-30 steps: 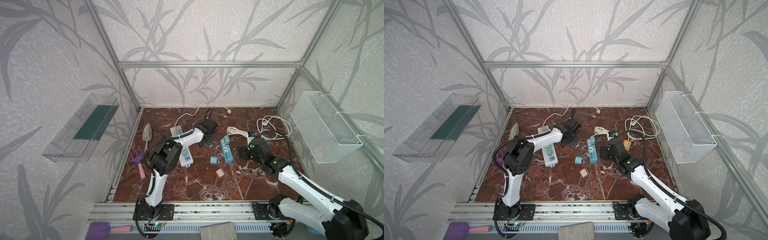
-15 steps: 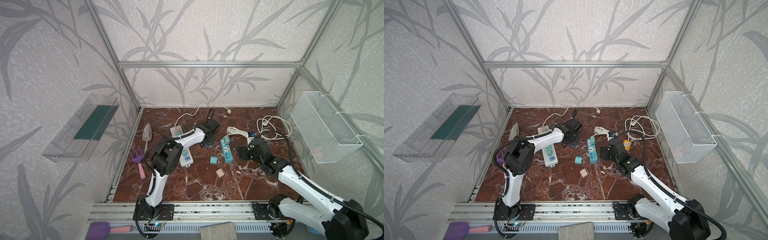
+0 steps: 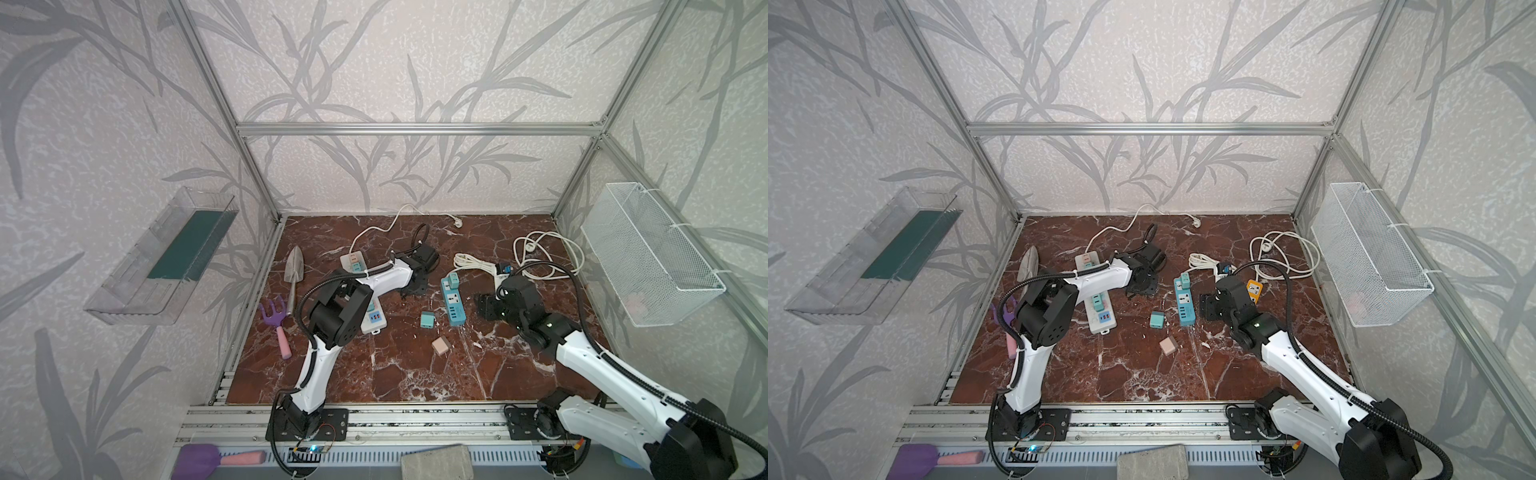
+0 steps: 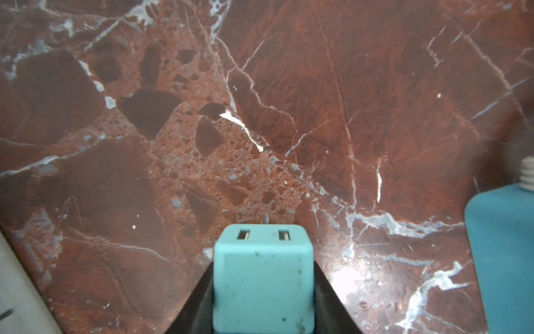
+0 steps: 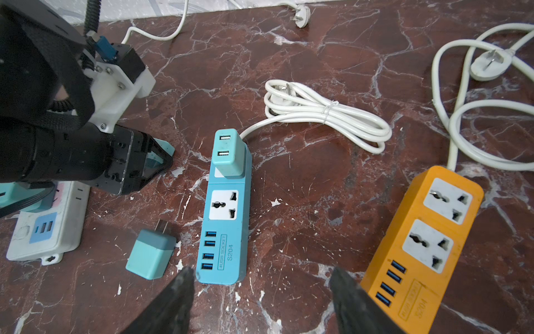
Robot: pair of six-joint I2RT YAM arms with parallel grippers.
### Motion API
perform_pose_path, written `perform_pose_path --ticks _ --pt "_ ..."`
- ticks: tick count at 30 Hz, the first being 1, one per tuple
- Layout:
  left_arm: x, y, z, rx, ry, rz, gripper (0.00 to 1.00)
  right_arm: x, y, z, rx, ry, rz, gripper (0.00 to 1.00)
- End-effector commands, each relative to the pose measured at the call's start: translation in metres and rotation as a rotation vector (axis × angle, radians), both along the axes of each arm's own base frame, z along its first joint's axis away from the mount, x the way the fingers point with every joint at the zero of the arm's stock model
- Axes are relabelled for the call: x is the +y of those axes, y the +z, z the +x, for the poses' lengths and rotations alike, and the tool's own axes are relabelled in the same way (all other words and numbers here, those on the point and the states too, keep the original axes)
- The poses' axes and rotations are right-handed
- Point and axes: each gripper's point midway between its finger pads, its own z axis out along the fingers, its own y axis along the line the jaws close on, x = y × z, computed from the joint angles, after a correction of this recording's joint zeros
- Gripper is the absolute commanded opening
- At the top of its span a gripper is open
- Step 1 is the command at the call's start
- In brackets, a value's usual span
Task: Insert plugs into power strip
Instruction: Pick up the plug from the center of the table.
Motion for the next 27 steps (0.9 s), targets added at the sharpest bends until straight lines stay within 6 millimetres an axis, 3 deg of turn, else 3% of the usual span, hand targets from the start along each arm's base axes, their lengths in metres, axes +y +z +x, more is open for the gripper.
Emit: perform_pose_path --ticks 1,6,9,11,13,15,17,19,22,27 --pt "-0.004 0.014 -0.01 -0.025 -0.063 -0.05 0.15 0.002 -0.001 -0.001 0.001 0.009 0.017 0.74" --pt "-0.035 0.076 -0.022 -0.302 -0.271 -0.305 0.01 0.014 0.007 -0.004 0.01 0.051 0.074 0.71" --pt "-0.047 0.107 -0.037 -0.55 -0.392 -0.405 0.0 0.024 0.013 -0.009 0.035 0.103 0.11 0.63" --pt "-0.058 0.126 -0.054 -0.724 -0.488 -0.459 0.0 0.031 0.017 -0.016 0.062 0.153 0.128 0.43" --pt "-0.071 0.141 -0.079 -0.918 -0.599 -0.477 0.0 0.041 0.024 -0.025 0.087 0.214 0.16 0.13" --pt "-0.084 0.147 -0.1 -1.066 -0.677 -0.479 0.0 0.05 0.034 -0.034 0.093 0.272 0.191 0.05" --pt "-0.089 0.151 -0.112 -1.154 -0.687 -0.511 0.0 0.053 0.044 -0.038 0.092 0.295 0.194 0.11" --pt "-0.102 0.148 -0.12 -1.159 -0.747 -0.497 0.0 0.056 0.053 -0.041 0.1 0.328 0.17 0.29" --pt "-0.108 0.155 -0.125 -1.165 -0.756 -0.54 0.0 0.058 0.058 -0.041 0.108 0.342 0.144 0.48" --pt "-0.114 0.162 -0.131 -1.178 -0.804 -0.564 0.0 0.068 0.047 -0.045 0.164 0.392 0.158 0.61"
